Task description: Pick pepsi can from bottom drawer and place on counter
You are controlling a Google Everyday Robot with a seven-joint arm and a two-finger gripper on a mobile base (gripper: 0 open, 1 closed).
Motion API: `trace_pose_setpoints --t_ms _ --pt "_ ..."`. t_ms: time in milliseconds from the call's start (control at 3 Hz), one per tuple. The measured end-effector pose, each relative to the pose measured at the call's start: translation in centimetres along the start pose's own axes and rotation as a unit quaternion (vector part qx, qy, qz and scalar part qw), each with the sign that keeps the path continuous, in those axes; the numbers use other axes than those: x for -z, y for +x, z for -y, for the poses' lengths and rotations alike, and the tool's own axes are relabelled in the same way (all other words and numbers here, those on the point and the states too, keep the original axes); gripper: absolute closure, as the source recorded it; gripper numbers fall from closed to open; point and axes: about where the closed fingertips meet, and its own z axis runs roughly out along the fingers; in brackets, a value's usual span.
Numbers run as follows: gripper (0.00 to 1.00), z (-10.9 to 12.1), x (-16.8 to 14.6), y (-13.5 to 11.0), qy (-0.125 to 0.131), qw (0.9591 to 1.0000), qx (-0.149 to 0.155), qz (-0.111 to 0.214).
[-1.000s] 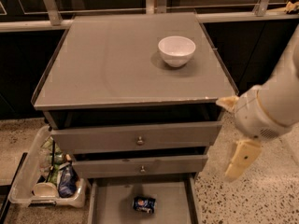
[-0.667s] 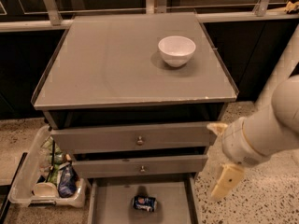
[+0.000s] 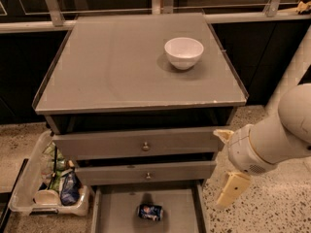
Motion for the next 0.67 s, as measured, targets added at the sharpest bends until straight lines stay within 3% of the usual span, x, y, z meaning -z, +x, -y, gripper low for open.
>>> trace_pose_setpoints --t_ms 333,667 --pt "0.00 -1.4 -6.1 -0.1 -0.033 0.9987 -0.035 0.014" --pt "0.00 -2.4 -12.6 1.2 -0.046 0.9968 -0.063 0.020"
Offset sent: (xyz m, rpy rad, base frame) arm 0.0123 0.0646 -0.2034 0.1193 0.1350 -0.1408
